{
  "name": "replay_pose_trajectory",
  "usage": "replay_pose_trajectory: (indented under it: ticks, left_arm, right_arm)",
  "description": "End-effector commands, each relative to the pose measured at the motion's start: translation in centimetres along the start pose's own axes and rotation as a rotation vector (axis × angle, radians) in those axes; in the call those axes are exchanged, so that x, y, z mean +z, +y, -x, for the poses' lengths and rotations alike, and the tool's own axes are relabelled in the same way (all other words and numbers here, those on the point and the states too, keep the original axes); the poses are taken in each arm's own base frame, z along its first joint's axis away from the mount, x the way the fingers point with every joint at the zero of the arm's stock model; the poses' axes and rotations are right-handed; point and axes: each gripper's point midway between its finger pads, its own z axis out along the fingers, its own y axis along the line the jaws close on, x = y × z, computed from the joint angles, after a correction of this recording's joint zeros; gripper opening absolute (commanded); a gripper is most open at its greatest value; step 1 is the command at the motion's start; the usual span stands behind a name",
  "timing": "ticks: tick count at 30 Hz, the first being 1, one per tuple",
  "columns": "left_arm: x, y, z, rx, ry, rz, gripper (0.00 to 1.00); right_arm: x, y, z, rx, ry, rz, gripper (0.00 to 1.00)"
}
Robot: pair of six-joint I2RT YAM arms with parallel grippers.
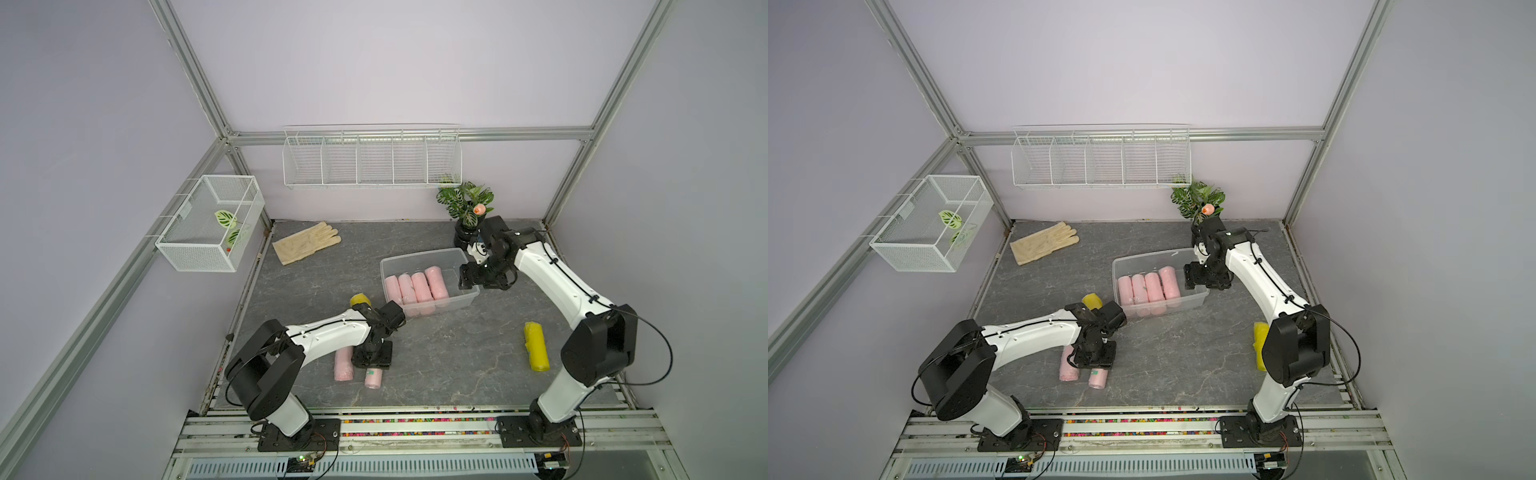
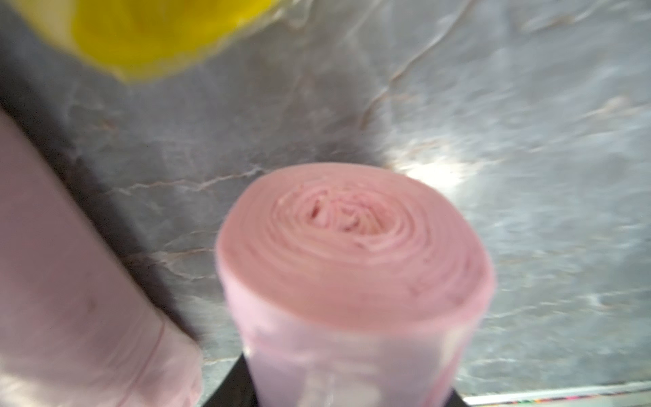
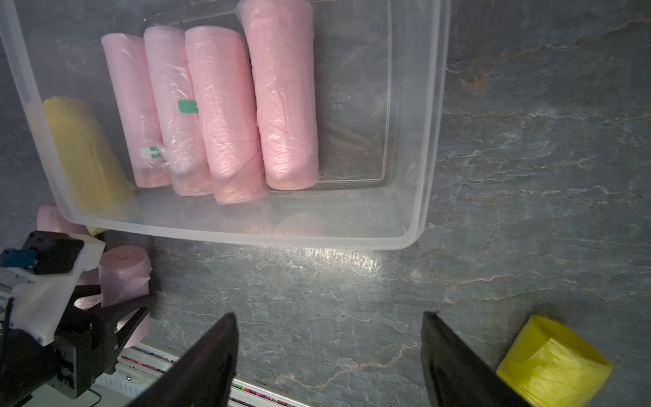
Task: Put the roll of trash bags into the storage box
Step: Pick up the roll of trash bags from the center of the board, then place the roll of trash bags in the storage box.
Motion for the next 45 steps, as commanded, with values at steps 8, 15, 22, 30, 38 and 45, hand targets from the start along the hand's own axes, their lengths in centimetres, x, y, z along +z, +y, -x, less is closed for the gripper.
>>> replay_pose_trajectory:
  ticks: [8, 15, 22, 30, 38, 45]
  left_arm:
    - [-7.3, -6.5, 4.5, 0.048, -0.150, -0.226, 0.47]
    - [-12.3, -10.6, 10.2, 0.076, -0.260, -0.391, 0.47]
    - [-15.2, -14.7, 16.6, 0.142, -0.359, -0.480, 0.47]
    - [-14.0, -19.4, 21.5, 0.197, -0.335, -0.559, 0.48]
    - [-10.7, -23.4, 24.9, 0.142, -0.276, -0.685, 0.48]
    - [-8.5, -24.9, 26.9, 0.052, -0.250, -0.739, 0.49]
  right_arm:
    - [-2.1, -3.0, -0.3, 0.070, -0.050, -0.004, 0.83]
    - [-2.2, -4.8, -0.8, 0.123, -0.066, -0.004, 0.83]
    - [-1.7, -5.3, -1.5, 0.144, -0.055, -0.004, 0.83]
    - [-1.6, -6.0, -2.0, 0.164, -0.054, -0.005, 0.83]
    - [-1.4, -6.6, -2.5, 0.185, -0.051, -0.001, 0.83]
    - [-1.5, -6.7, -2.8, 0.186, -0.053, 0.005, 0.83]
